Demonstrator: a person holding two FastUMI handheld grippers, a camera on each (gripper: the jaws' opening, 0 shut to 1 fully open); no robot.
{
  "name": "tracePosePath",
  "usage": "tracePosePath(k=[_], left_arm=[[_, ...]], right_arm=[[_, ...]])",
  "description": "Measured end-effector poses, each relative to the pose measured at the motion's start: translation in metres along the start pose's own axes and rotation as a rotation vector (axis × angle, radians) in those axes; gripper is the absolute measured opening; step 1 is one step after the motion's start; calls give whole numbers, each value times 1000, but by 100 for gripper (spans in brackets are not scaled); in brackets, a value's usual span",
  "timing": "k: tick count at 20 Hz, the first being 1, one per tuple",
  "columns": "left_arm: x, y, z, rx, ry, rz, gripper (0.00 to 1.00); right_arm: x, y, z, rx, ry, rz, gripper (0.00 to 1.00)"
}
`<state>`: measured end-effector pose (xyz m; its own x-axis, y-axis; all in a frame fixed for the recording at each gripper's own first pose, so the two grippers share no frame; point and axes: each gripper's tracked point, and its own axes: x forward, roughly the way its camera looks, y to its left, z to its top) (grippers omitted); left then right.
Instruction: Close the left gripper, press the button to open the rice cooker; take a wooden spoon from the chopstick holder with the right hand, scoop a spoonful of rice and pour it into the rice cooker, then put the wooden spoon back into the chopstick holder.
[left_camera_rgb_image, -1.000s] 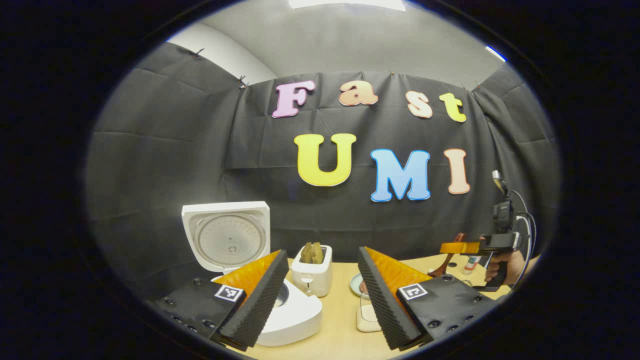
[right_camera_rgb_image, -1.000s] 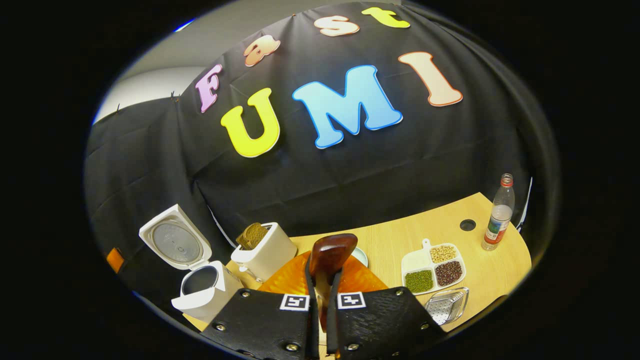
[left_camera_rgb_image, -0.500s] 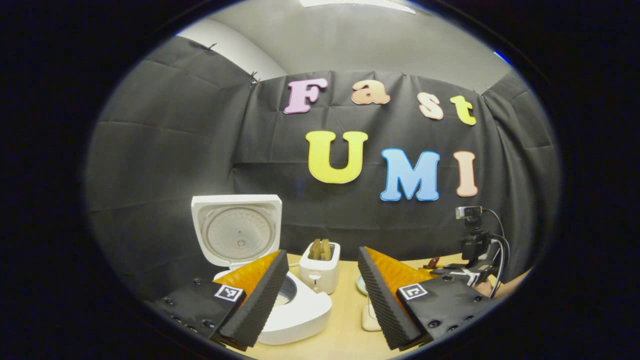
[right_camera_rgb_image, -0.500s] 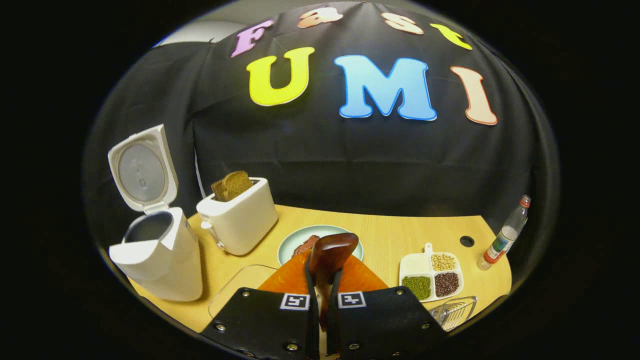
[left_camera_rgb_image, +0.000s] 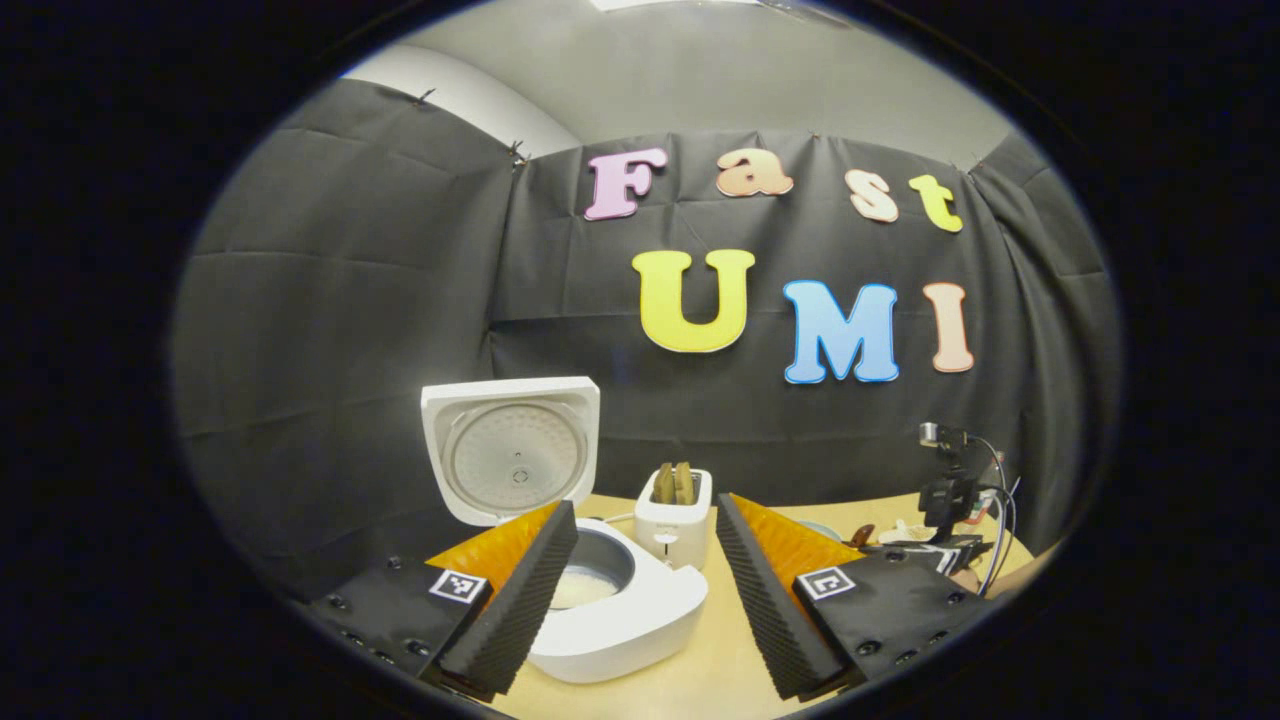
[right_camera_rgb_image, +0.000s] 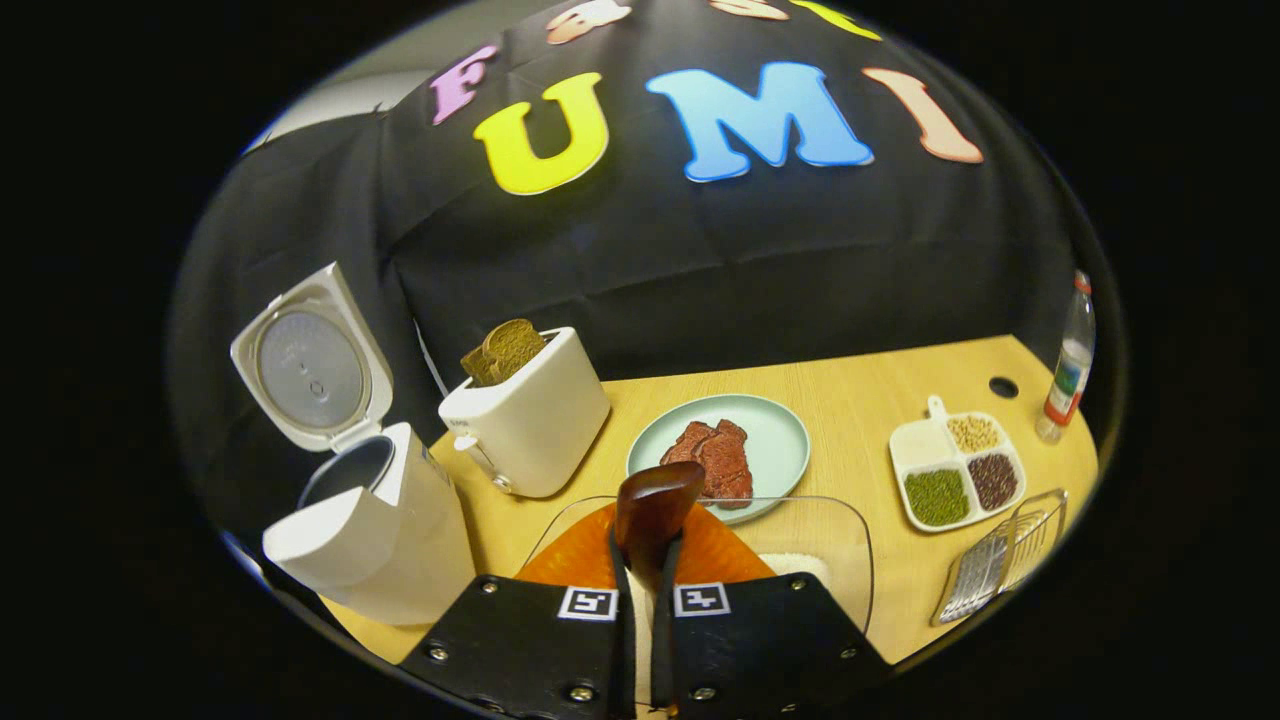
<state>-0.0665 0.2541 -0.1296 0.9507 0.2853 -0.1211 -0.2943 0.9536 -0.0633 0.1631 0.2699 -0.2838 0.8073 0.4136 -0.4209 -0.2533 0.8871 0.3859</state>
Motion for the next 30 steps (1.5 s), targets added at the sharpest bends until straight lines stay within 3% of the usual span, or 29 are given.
tracePosePath(k=[5,8,14,22,26,27,30], left_arm=[[-4,4,2,-4,-3,-15,97],[-4,7,2,-8,-3,-24,96],[3,6,7,-32,-15,-47,98],[3,9,10,-32,-33,-84,97],[4,23,6,-42,-27,-78,97],[3,28,6,-41,-30,-74,99],[0,38,1,-24,-29,-69,99]], right_arm=[[0,-37,1,534,2,58,6],[-11,-46,10,659,-41,84,6],[-42,-43,62,894,-166,223,6],[-69,14,106,892,-201,343,6],[-64,53,109,808,-176,369,6],[-62,63,111,794,-171,376,10],[-55,95,114,758,-154,403,6]])
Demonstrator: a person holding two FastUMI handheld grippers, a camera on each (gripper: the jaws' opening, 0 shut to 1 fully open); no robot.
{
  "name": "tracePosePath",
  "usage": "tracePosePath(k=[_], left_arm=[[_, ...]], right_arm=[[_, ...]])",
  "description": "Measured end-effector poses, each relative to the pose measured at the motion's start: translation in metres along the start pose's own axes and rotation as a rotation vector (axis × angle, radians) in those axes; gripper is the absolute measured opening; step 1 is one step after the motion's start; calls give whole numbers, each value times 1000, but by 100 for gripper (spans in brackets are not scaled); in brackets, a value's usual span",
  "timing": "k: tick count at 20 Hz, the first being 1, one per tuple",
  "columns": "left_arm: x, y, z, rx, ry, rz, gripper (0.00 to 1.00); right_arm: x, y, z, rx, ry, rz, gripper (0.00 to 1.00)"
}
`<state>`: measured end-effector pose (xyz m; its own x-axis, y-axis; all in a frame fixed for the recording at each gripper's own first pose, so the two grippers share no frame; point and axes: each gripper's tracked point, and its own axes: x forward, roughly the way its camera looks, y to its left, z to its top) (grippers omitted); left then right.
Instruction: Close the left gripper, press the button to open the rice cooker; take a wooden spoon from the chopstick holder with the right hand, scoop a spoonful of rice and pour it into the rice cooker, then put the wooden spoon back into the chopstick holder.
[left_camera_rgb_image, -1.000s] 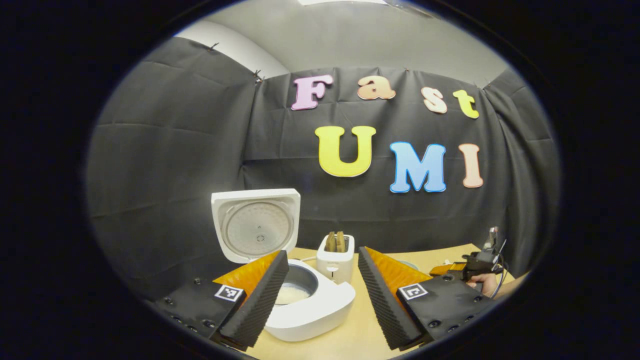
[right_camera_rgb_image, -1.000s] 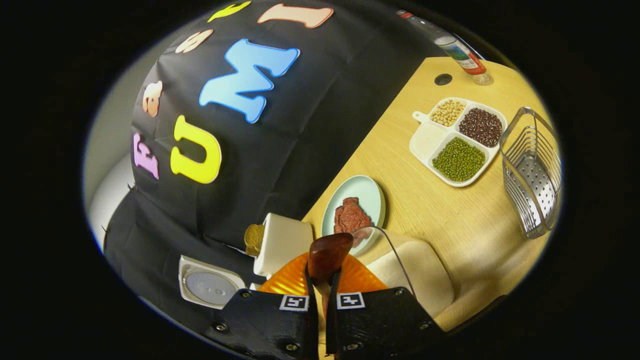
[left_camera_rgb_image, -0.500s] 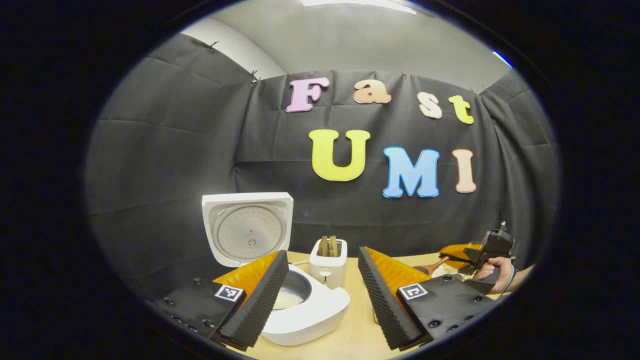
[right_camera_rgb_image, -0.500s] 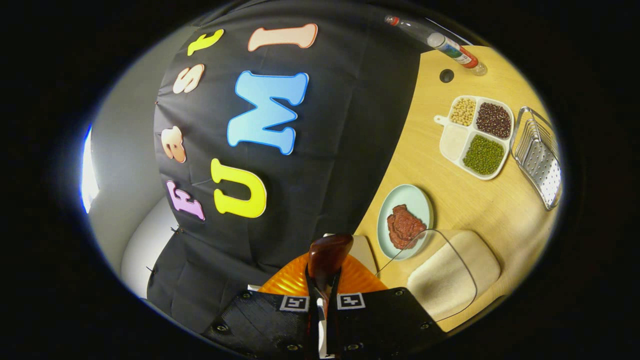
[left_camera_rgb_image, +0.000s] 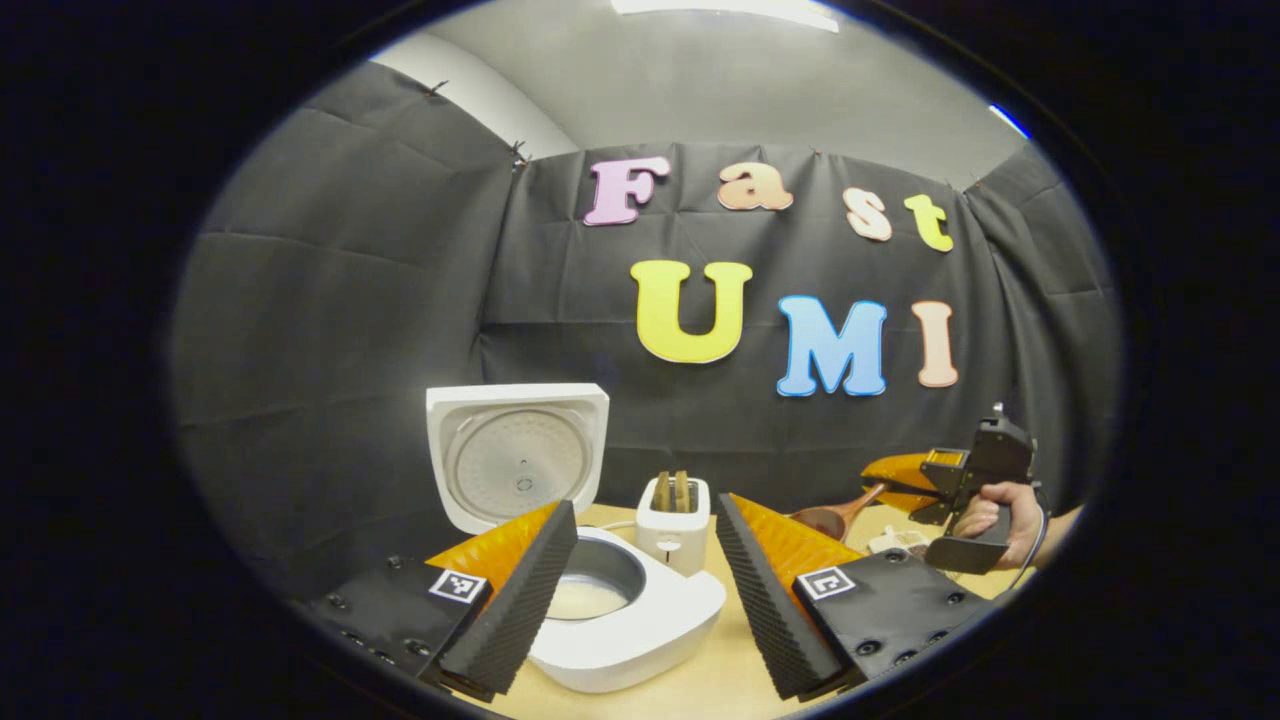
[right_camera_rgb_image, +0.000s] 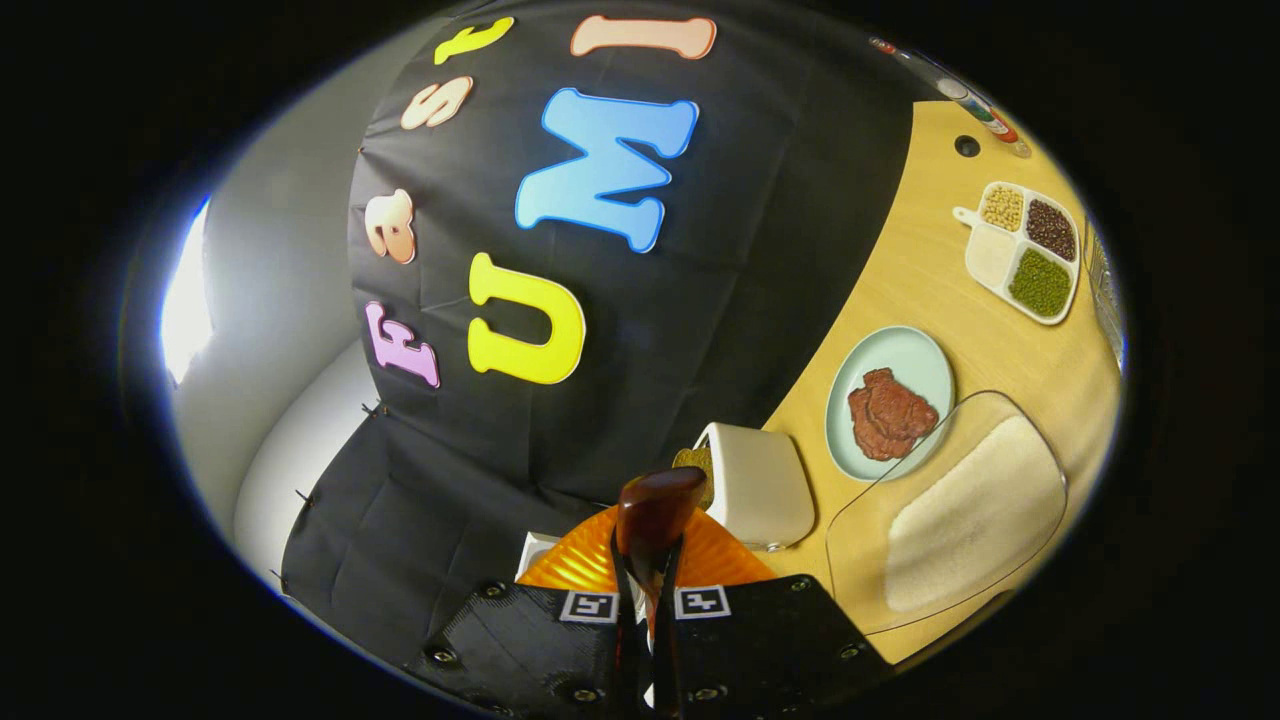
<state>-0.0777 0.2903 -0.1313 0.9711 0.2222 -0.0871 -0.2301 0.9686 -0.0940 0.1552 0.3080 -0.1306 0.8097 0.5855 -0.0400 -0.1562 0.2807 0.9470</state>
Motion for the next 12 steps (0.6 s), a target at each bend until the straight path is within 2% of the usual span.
tracePosePath(k=[6,12], left_arm=[[-9,20,-7,-14,8,4,99],[-19,39,-18,-29,21,20,98]], right_arm=[[31,33,-40,-49,62,40,6],[62,43,-74,-60,114,53,6]])
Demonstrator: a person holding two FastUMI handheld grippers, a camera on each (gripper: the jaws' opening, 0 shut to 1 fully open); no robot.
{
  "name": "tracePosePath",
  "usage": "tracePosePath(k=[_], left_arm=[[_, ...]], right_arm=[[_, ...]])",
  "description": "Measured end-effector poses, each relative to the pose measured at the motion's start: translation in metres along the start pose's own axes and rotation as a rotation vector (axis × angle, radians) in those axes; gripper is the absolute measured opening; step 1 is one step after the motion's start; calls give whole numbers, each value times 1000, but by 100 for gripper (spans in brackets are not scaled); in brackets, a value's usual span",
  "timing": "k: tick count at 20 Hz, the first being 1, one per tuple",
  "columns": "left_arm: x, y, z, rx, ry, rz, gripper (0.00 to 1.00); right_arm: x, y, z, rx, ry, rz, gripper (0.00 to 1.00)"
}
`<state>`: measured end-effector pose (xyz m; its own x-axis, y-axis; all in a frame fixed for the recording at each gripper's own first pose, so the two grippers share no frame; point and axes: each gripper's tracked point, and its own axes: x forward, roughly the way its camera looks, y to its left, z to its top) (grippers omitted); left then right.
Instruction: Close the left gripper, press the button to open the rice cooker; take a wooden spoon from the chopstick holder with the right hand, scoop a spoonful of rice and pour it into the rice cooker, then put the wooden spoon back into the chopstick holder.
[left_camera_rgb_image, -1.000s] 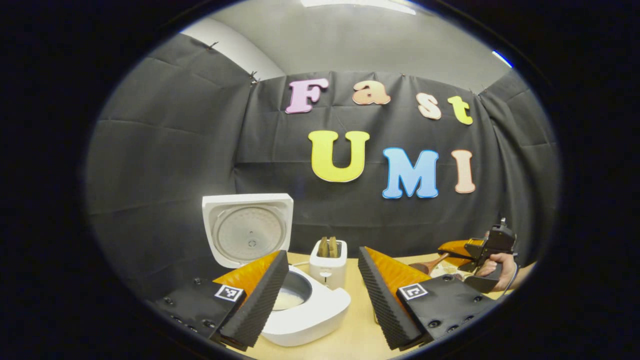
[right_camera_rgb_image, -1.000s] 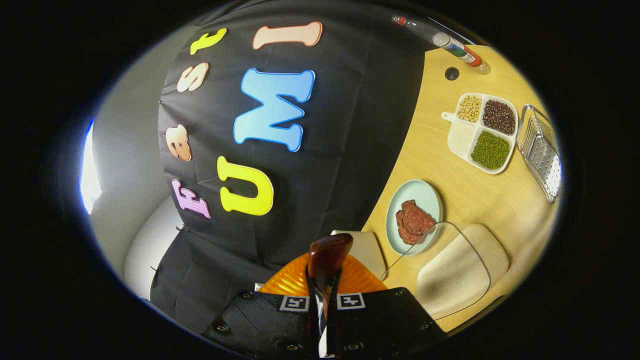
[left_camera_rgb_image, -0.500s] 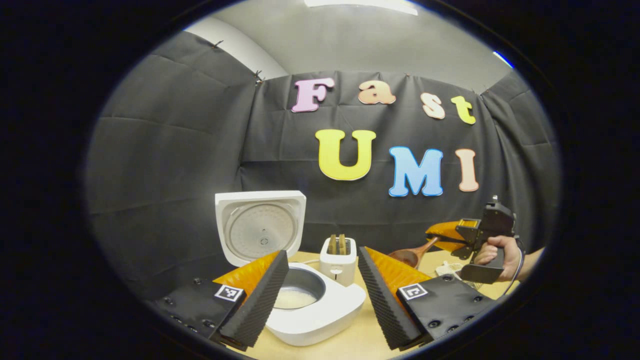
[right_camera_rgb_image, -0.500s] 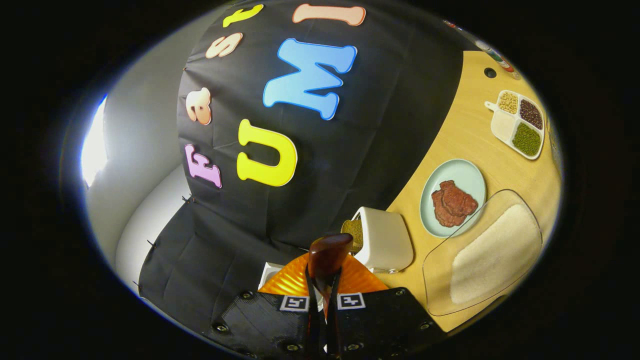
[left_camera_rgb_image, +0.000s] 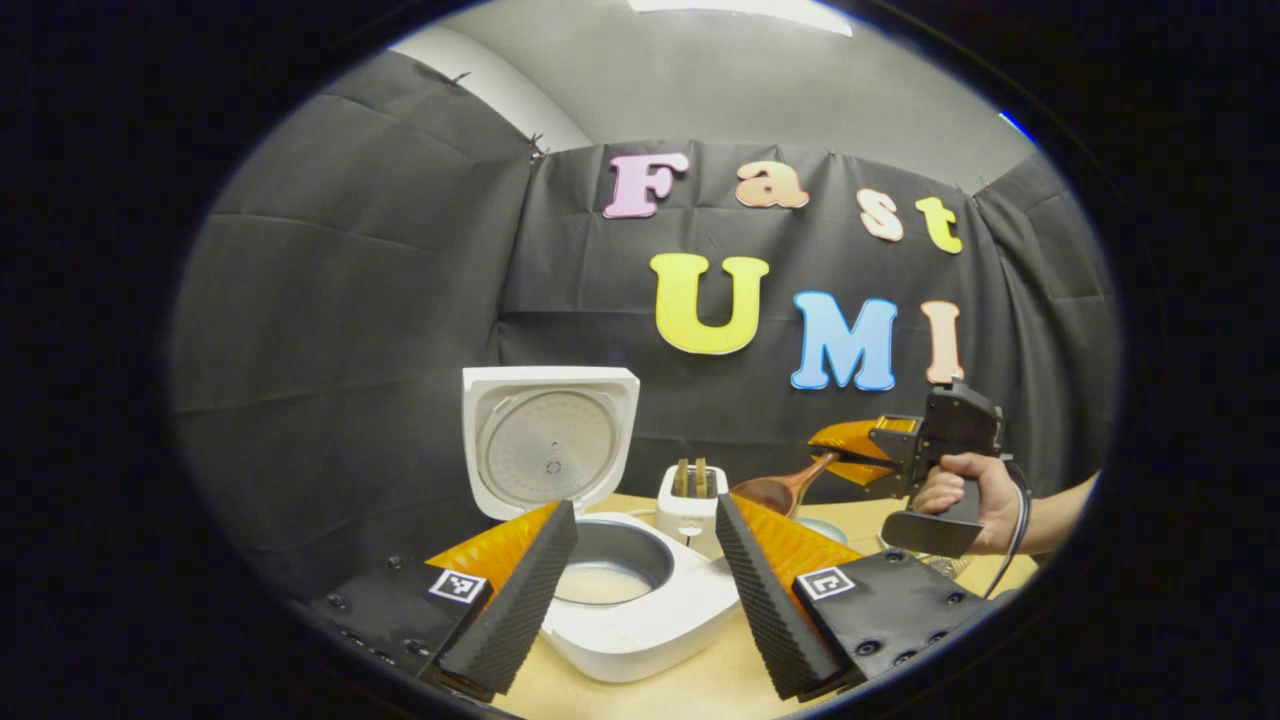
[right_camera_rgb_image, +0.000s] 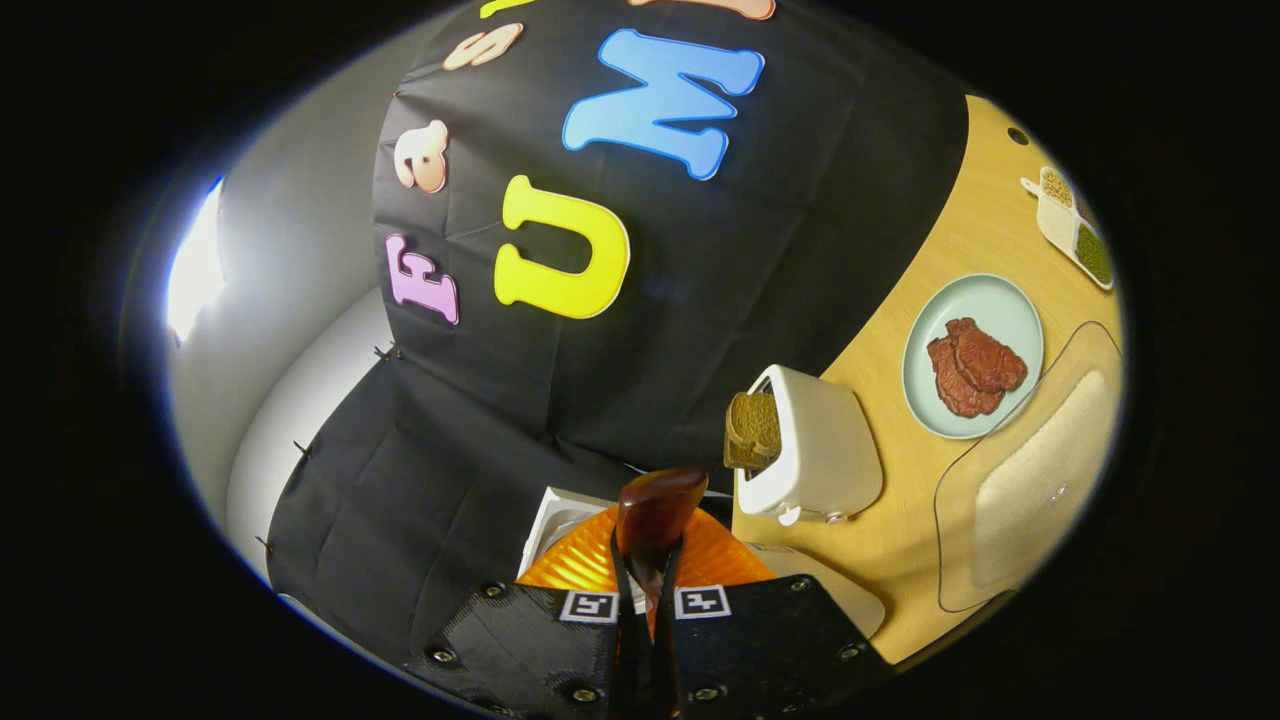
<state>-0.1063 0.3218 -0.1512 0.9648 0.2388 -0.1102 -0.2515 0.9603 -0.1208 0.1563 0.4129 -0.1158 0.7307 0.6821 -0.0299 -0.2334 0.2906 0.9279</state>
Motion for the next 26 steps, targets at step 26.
tracePosePath(k=[26], left_arm=[[-36,63,-31,-56,48,162,97]], right_arm=[[139,49,-144,-990,259,-10,6]])
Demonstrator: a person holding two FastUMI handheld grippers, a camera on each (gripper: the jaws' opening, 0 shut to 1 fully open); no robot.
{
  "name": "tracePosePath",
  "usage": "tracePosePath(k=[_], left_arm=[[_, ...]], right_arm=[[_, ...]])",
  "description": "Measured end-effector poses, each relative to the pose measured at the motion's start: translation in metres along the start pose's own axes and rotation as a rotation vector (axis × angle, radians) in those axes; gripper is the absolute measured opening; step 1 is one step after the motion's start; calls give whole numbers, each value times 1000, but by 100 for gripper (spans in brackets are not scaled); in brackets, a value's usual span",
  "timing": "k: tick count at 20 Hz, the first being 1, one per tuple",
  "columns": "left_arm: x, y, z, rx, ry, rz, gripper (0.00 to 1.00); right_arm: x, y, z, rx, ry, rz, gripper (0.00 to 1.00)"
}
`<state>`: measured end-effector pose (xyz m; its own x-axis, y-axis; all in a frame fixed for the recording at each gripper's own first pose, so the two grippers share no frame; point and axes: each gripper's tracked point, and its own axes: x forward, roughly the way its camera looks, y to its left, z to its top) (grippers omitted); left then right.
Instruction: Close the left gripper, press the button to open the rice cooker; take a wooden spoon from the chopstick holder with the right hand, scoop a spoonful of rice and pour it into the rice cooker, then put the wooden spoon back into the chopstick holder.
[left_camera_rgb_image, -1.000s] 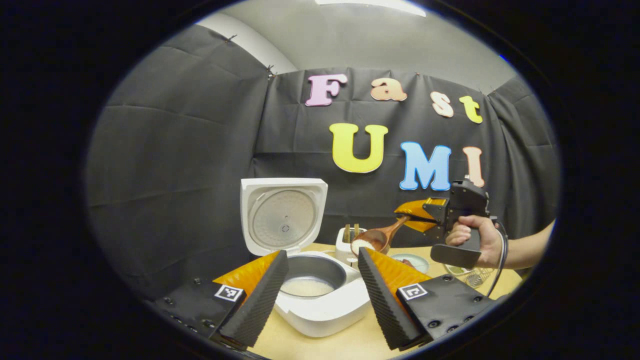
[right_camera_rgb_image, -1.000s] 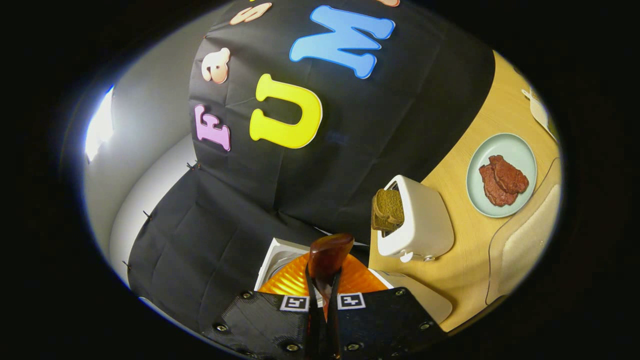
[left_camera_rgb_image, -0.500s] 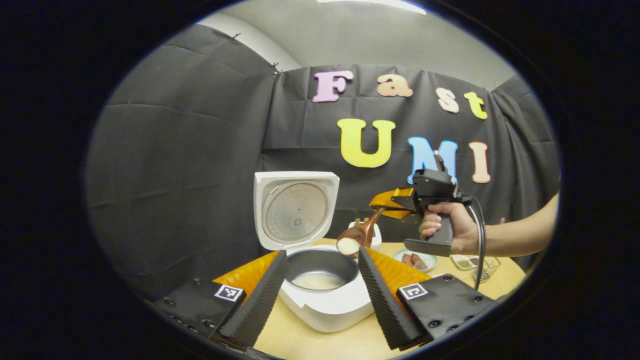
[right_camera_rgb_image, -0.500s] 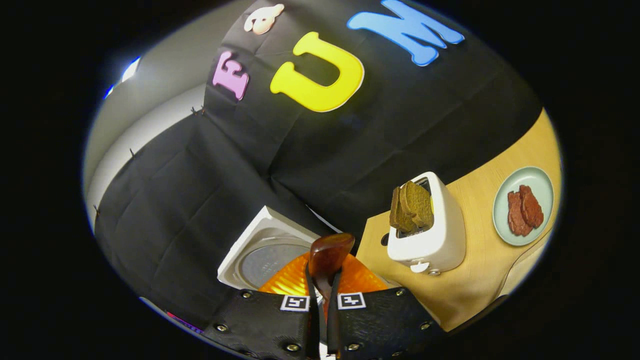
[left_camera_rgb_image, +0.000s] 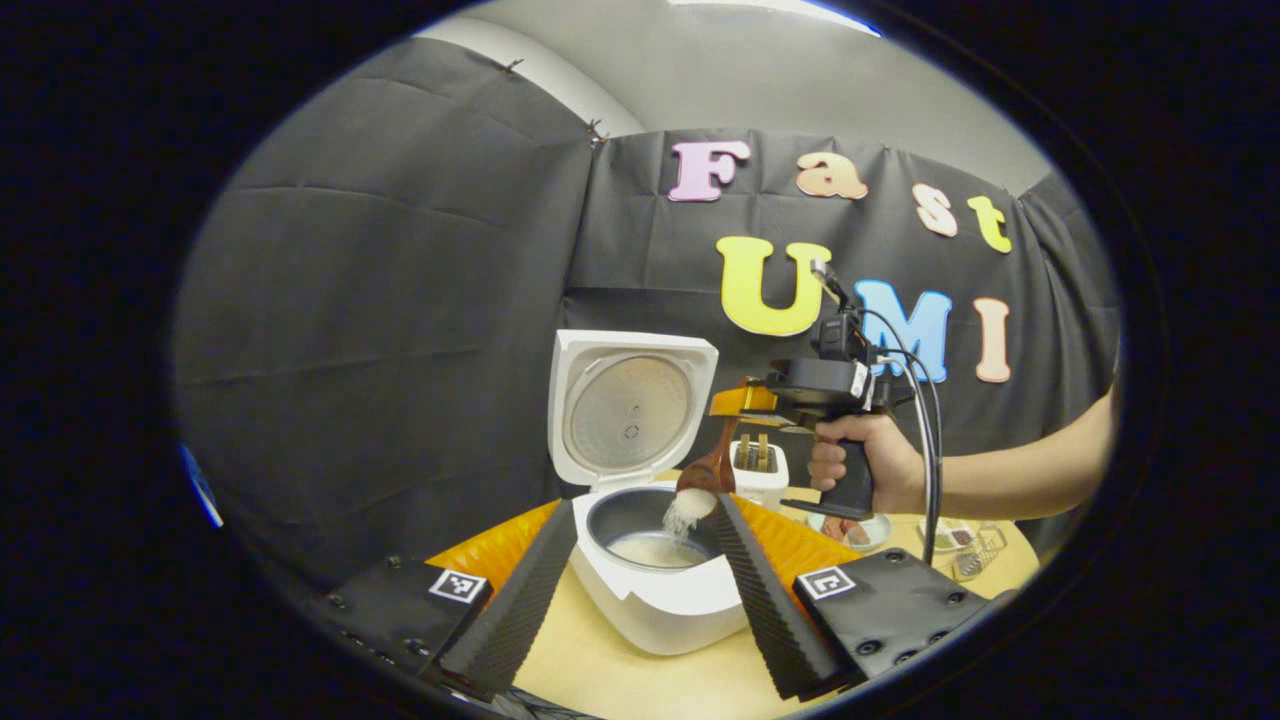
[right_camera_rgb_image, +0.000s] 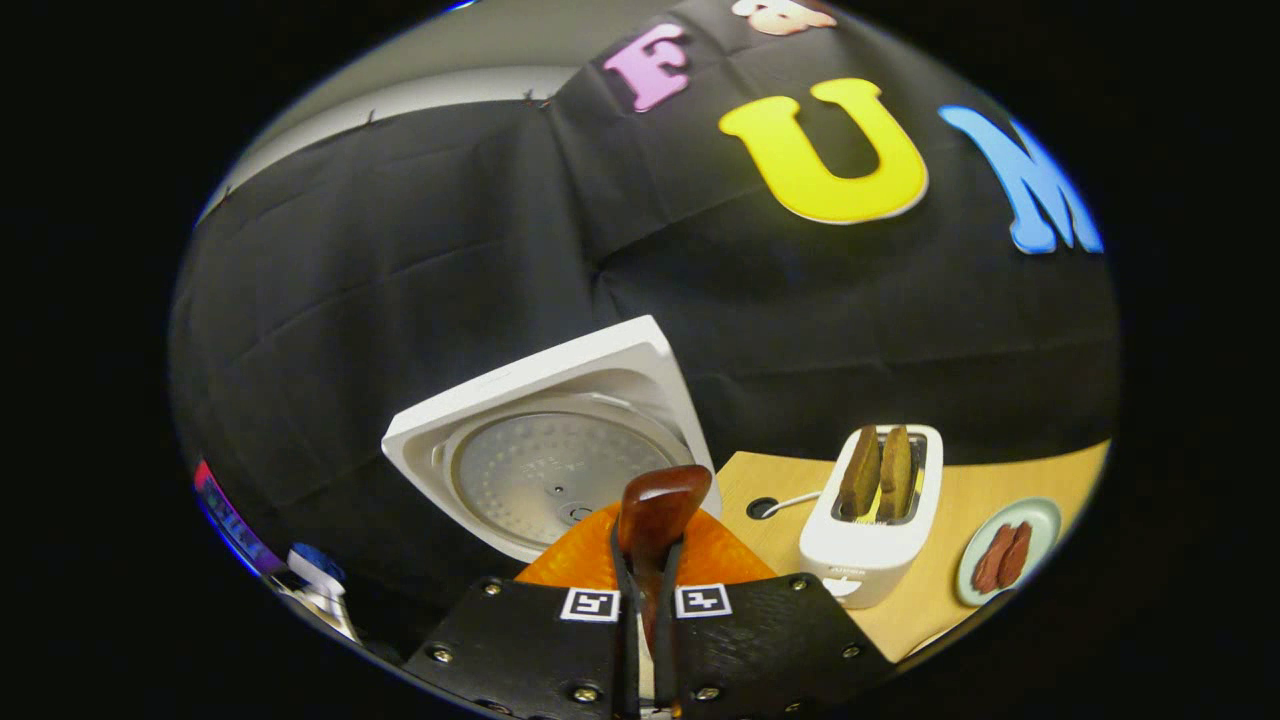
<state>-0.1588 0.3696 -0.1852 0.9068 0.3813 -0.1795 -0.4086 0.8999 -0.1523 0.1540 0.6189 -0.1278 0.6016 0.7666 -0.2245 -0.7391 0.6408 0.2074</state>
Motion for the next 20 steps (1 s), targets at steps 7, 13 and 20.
tracePosePath(k=[7,13,20], left_arm=[[-9,5,-8,9,11,26,99],[-15,6,-9,5,5,29,96],[-19,-8,-9,7,17,-18,99]], right_arm=[[-11,51,1,-539,-43,141,6],[-21,54,10,-494,-73,177,6],[-36,-8,43,88,-77,115,6]])
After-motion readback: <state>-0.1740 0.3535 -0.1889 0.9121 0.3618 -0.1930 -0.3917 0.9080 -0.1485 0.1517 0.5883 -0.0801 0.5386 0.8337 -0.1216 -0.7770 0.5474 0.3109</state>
